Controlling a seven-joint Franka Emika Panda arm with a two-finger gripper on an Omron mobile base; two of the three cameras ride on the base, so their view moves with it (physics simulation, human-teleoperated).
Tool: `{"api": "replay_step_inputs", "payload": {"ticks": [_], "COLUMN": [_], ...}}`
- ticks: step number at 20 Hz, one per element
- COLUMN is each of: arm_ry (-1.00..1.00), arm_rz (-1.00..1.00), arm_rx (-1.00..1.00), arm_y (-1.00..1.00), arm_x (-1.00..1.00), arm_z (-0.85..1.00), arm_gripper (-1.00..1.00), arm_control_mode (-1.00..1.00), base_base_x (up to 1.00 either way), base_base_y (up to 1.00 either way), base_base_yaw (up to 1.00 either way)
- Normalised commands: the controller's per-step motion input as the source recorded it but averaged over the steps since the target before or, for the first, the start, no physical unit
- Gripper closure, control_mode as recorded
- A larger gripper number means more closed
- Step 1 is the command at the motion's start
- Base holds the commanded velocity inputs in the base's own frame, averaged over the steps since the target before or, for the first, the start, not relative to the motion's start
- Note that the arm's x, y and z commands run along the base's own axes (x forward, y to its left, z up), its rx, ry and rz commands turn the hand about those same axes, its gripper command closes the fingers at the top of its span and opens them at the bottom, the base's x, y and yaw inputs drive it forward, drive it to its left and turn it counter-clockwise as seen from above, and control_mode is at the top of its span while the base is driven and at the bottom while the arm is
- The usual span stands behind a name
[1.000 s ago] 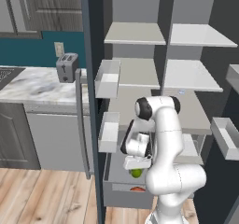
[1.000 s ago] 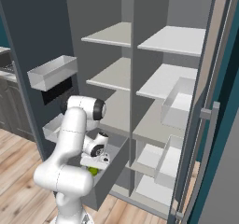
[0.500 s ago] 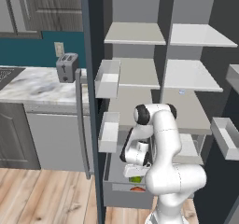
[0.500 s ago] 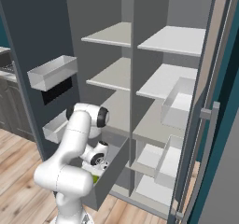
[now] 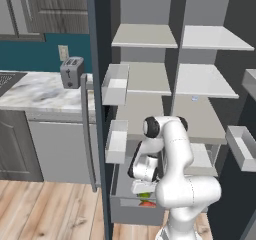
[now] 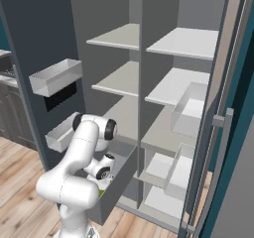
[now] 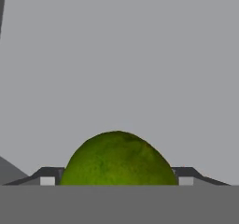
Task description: Take the lime and sweet potato from the fridge shelf and place them in the freezer drawer to begin freezing them.
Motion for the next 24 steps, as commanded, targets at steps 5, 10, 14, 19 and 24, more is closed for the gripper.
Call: {"api": "replay_step_inputs", "payload": {"ticks": [5, 10, 14, 19, 24], "arm_ry": [-0.05, -0.14, -0.16, -0.2, -0.2], "arm_rz": [0.0, -0.01, -0.02, -0.02, -0.03], "arm_rx": [0.0, 0.0, 0.0, 0.0, 0.0], "arm_y": [0.08, 0.0, 0.0, -0.04, -0.13], "arm_x": [-0.36, -0.13, 0.0, 0.0, -0.04], "arm_z": [-0.28, -0.01, 0.01, 0.22, 0.55], "arm_gripper": [-1.0, -1.0, -1.0, -1.0, -1.0], "arm_control_mode": [-1.0, -1.0, -1.0, -1.0, -1.0], "base_base_x": [0.0, 0.0, 0.0, 0.0, 0.0], "base_base_y": [0.0, 0.0, 0.0, 0.0, 0.0], "base_base_yaw": [0.0, 0.0, 0.0, 0.0, 0.0]}}
